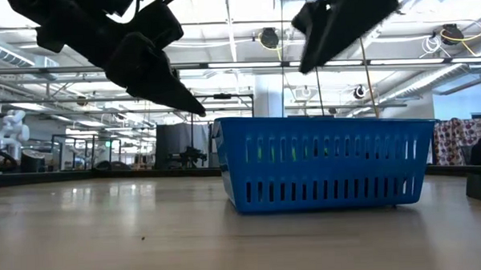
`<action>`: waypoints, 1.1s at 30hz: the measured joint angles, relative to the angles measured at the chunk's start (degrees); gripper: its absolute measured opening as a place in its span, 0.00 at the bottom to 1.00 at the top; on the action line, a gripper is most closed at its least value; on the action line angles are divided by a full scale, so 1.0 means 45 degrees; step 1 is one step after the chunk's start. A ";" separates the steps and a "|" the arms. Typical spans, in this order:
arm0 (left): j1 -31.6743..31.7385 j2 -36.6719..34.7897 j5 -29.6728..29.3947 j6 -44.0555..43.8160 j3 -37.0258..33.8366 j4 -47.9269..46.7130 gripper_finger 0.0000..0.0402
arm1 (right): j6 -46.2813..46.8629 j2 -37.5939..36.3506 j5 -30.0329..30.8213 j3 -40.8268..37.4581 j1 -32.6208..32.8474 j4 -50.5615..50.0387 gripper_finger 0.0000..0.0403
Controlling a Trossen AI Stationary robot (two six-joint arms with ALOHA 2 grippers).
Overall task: Sort rubber bands into baskets
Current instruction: Put the black rubberband into the blue bin
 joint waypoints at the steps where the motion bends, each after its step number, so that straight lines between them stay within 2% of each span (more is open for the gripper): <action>1: -0.0004 0.0000 0.0000 -0.0161 0.0000 -0.0001 0.57 | -0.0265 -0.0239 0.0582 0.0000 -0.0135 -0.0096 0.43; 3: -0.0013 0.0000 0.0000 -0.0364 0.0000 0.0000 0.57 | -0.0866 -0.0587 0.1812 0.0000 -0.0635 -0.0087 0.41; 5: -0.0015 0.0000 0.0005 -0.0749 0.0000 -0.0026 0.57 | -0.1316 -0.0797 0.2366 0.0000 -0.1472 0.0105 0.41; 11: -0.0167 0.0000 0.0051 -0.2252 0.0000 -0.1270 0.57 | -0.1066 -0.0477 0.0556 0.0000 -0.5177 0.1592 0.41; 19: -0.0883 0.0000 -0.0196 -0.3229 0.0000 -0.2361 0.57 | 0.0697 0.1510 -0.0355 0.0000 -0.8661 0.1721 0.41; 24: -0.1226 0.0000 -0.0408 -0.2915 0.0000 -0.2338 0.57 | 0.0796 0.2789 -0.1194 -0.0019 -0.9768 0.2320 0.41; 29: -0.1365 0.0000 -0.0596 -0.2803 0.0000 -0.2334 0.57 | 0.0875 0.3594 -0.2434 -0.0013 -1.0183 0.3354 0.41; 33: -0.1365 0.0000 -0.0661 -0.2793 -0.0065 -0.2279 0.57 | 0.0971 0.4051 -0.2485 0.0005 -1.0200 0.3276 0.41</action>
